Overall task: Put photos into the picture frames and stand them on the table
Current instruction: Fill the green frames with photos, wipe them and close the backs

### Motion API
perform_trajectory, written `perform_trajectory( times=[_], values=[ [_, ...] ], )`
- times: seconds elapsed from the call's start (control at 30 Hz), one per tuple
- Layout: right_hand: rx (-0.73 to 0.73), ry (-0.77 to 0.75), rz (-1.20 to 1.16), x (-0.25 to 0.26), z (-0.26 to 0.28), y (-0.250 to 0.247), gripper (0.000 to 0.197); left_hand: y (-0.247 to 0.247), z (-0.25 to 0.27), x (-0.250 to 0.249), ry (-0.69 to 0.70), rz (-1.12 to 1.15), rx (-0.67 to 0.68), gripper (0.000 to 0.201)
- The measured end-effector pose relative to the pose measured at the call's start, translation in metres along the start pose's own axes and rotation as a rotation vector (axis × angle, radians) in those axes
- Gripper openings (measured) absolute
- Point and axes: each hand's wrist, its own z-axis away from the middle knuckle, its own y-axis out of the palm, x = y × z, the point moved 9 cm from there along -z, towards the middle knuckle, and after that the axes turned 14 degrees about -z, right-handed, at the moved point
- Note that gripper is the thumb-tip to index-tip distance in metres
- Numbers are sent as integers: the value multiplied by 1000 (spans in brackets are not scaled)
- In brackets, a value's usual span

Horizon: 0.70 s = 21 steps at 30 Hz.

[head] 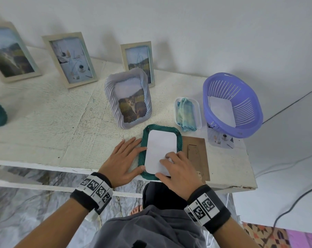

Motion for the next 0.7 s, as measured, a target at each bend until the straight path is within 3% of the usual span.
perform_trajectory(
  times=[0.37, 0.7],
  values=[
    [-20, -20, -1, 5, 6, 1, 33, -4, -3, 2, -74, 33, -21, 76],
    [-50, -49, -77, 7, 12, 0, 26, -4, -2, 1, -58, 48, -23, 75]
  ],
)
